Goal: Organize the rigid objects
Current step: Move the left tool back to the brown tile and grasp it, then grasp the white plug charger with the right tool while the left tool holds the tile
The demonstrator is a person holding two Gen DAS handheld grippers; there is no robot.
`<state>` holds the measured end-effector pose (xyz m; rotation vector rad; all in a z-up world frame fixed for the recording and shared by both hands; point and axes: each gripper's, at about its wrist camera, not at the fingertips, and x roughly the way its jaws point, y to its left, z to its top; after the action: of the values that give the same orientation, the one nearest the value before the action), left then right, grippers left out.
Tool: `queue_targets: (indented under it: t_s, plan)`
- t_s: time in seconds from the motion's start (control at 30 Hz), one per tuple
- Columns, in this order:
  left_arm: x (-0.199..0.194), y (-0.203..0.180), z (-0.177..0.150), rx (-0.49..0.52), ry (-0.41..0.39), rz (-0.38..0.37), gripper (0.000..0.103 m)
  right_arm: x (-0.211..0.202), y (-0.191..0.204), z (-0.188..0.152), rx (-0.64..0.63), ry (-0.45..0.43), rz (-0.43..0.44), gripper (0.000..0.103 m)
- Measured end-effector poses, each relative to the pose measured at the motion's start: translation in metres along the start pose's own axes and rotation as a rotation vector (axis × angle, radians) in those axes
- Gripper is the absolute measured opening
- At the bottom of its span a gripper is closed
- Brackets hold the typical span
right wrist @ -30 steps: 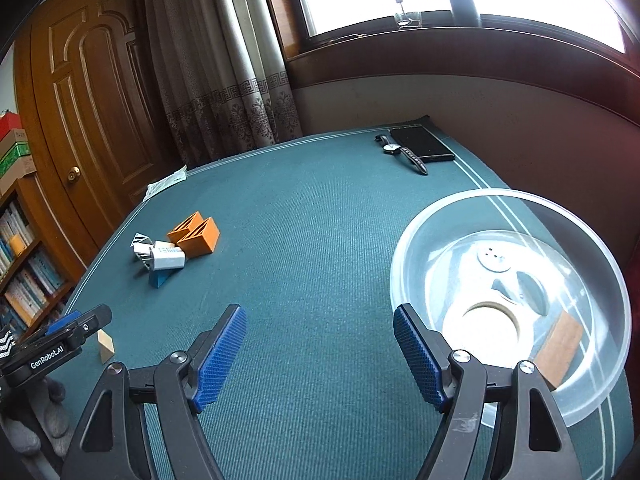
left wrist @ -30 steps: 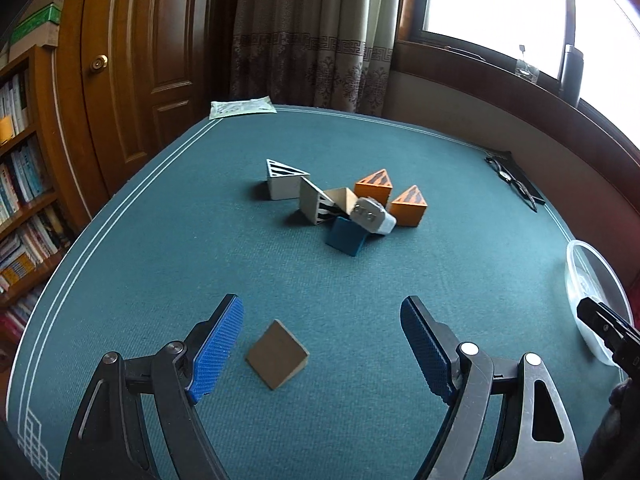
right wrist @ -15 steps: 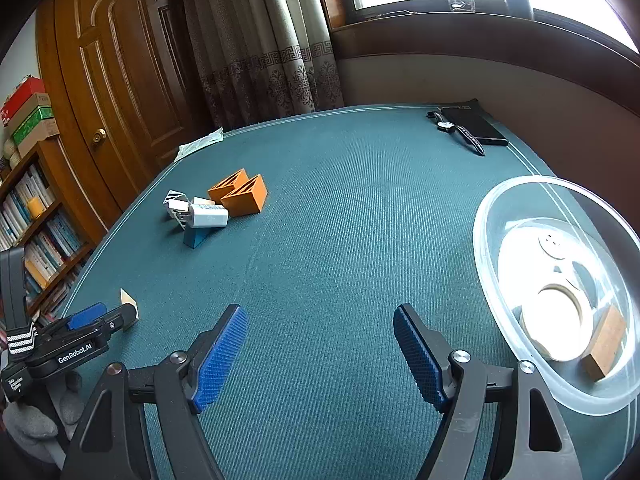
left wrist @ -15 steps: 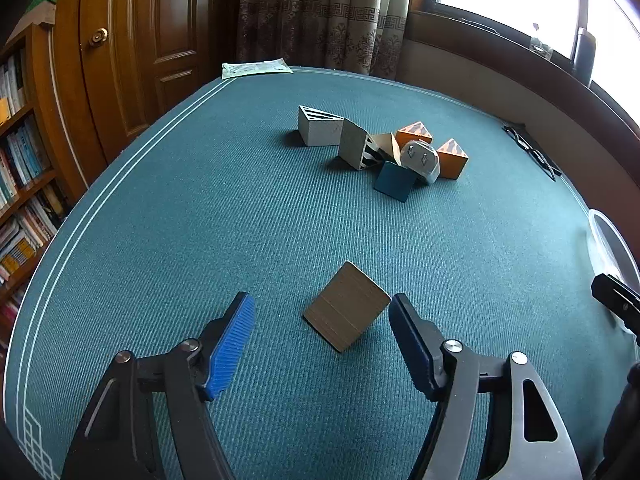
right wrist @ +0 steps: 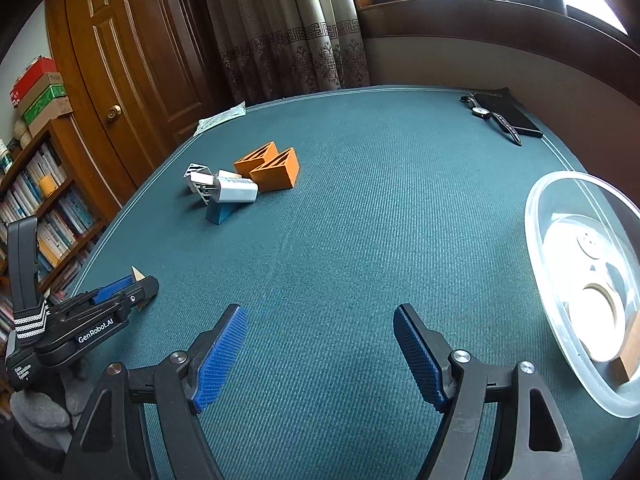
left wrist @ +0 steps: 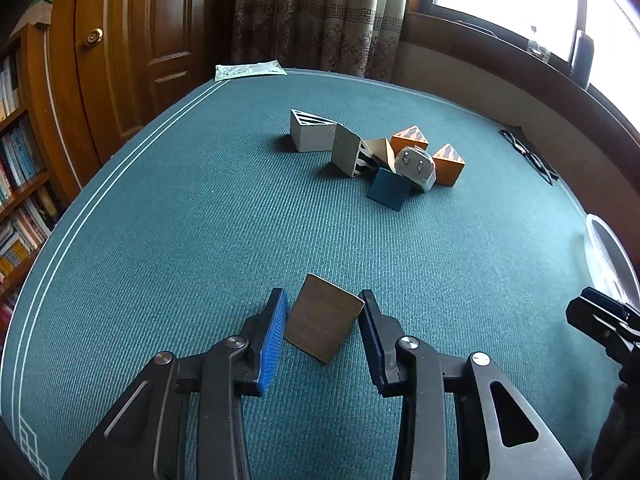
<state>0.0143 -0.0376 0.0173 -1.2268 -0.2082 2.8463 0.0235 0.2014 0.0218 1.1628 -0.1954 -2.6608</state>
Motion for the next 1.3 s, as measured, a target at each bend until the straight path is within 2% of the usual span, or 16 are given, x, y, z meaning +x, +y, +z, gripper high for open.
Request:
queue_targets:
  t_s: [0.23,0.47,0.77,1.17,1.23,1.3]
  plan:
    - [-0.006,0.013,-0.001,-0.085,-0.032,0.021,0.036,0.018,0.021,0.015,-0.048,0.024,0.055,0.079]
    - [-0.005,0.015,-0.001,-0.100,-0.028,0.023,0.036,0.041,0.045,0.043,-0.097,0.041,0.128,0.079]
    - [-0.005,0.016,-0.001,-0.104,-0.028,0.022,0.036,0.090,0.049,0.078,-0.022,0.124,0.299,0.079]
    - [-0.005,0.017,-0.001,-0.104,-0.028,0.021,0.036,0.124,0.057,0.097,-0.029,0.124,0.306,0.079]
    - [-0.005,0.017,-0.001,-0.105,-0.028,0.021,0.036,0.128,0.058,0.098,-0.031,0.130,0.303,0.077]
    - [-0.005,0.017,-0.001,-0.105,-0.028,0.021,0.036,0.130,0.060,0.098,-0.038,0.134,0.303,0.067]
